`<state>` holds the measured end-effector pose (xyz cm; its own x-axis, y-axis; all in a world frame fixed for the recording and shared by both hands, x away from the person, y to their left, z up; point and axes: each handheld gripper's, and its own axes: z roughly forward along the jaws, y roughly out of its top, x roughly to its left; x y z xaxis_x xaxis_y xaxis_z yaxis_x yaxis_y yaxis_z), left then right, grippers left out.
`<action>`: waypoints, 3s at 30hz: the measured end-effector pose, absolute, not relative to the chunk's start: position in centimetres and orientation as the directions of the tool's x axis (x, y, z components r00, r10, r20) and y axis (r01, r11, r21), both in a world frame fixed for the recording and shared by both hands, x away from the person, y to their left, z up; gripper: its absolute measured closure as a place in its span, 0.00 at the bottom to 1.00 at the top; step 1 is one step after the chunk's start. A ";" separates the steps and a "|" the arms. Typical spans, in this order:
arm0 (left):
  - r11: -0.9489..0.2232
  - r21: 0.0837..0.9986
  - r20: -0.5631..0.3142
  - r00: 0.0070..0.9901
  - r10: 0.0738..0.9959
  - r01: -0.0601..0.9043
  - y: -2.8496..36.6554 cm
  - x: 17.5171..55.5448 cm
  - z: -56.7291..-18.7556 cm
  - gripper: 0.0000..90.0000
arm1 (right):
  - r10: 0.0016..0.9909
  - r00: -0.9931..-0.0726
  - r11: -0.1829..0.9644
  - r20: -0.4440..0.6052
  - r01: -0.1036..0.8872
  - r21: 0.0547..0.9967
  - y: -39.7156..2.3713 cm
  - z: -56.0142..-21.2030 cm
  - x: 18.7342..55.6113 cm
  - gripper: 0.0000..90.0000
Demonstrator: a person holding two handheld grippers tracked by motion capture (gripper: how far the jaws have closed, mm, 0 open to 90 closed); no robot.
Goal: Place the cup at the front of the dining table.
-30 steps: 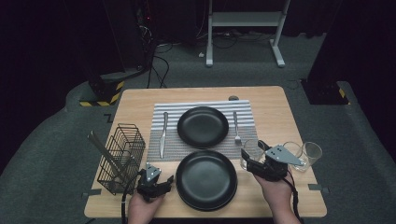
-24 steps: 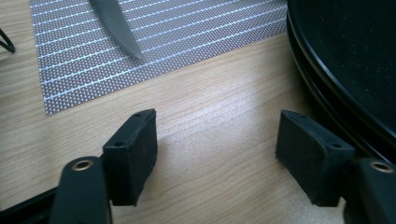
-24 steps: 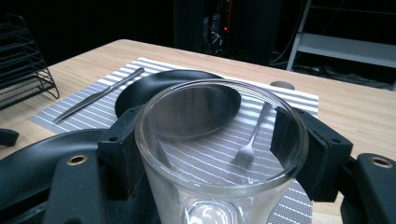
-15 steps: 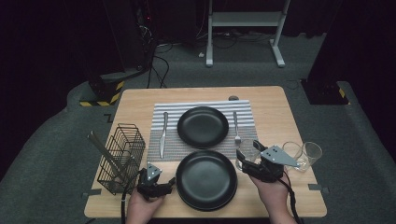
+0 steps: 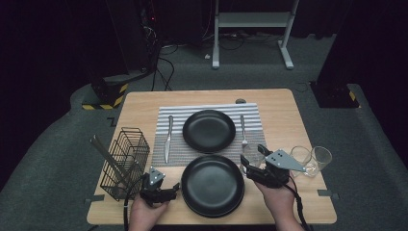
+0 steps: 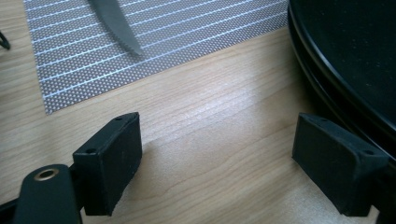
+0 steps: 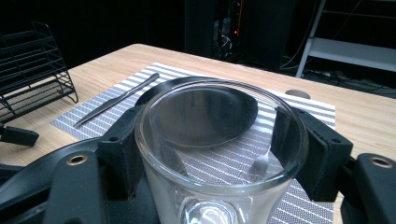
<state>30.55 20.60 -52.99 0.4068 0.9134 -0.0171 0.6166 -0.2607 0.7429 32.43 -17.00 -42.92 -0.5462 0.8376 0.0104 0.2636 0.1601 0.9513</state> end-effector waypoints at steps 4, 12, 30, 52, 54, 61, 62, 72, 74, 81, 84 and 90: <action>-0.238 0.750 -0.034 0.395 0.918 0.617 20.8 30.4 -52.9 0.19 | 0.832 -0.554 0.166 0.007 0.261 0.951 -16.9 -43.0 32.6 0.31; -0.213 0.762 -0.034 0.366 0.930 0.612 20.9 30.1 -52.4 0.29 | 0.823 -0.569 0.175 -0.001 0.250 0.952 -16.7 -42.8 32.4 0.31; -0.209 0.824 -0.028 0.407 0.913 0.526 19.8 28.8 -49.4 0.23 | 0.814 -0.580 0.160 0.007 0.236 0.958 -16.8 -42.4 32.6 0.31; -0.206 0.876 -0.068 0.534 0.843 0.437 16.8 30.1 -47.7 0.19 | 0.807 -0.590 0.141 0.028 0.239 0.961 -15.8 -41.1 33.3 0.31; -0.206 0.881 -0.062 0.537 0.841 0.425 16.6 30.1 -47.7 0.20 | 0.802 -0.597 0.143 0.025 0.232 0.962 -15.3 -41.0 33.3 0.31; -0.202 0.886 -0.072 0.556 0.828 0.416 16.0 30.5 -47.8 0.20 | 0.783 -0.621 0.146 0.026 0.224 0.964 -13.7 -40.9 33.4 0.31; -0.201 0.888 -0.073 0.558 0.827 0.414 15.9 30.5 -47.8 0.20 | 0.781 -0.624 0.146 0.026 0.223 0.964 -13.5 -40.9 33.4 0.31; -0.216 0.899 -0.060 0.594 0.802 0.382 14.4 30.2 -47.3 0.17 | 0.763 -0.646 0.161 0.019 0.219 0.962 -11.8 -40.9 33.5 0.31; -0.210 0.899 -0.072 0.603 0.795 0.384 14.1 30.3 -47.2 0.17 | 0.759 -0.651 0.166 0.016 0.217 0.962 -11.5 -40.8 33.5 0.31; -0.202 0.909 -0.074 0.618 0.783 0.364 13.4 30.4 -47.1 0.17 | 0.741 -0.671 0.174 0.012 0.209 0.962 -10.3 -40.5 33.6 0.31; -0.194 0.915 -0.075 0.623 0.778 0.353 13.2 30.4 -47.1 0.17 | 0.734 -0.679 0.182 0.006 0.205 0.962 -9.8 -40.5 33.6 0.31; -0.187 0.916 -0.085 0.629 0.773 0.354 13.0 30.6 -47.2 0.17 | 0.722 -0.692 0.187 0.011 0.210 0.960 -8.8 -40.9 33.7 0.31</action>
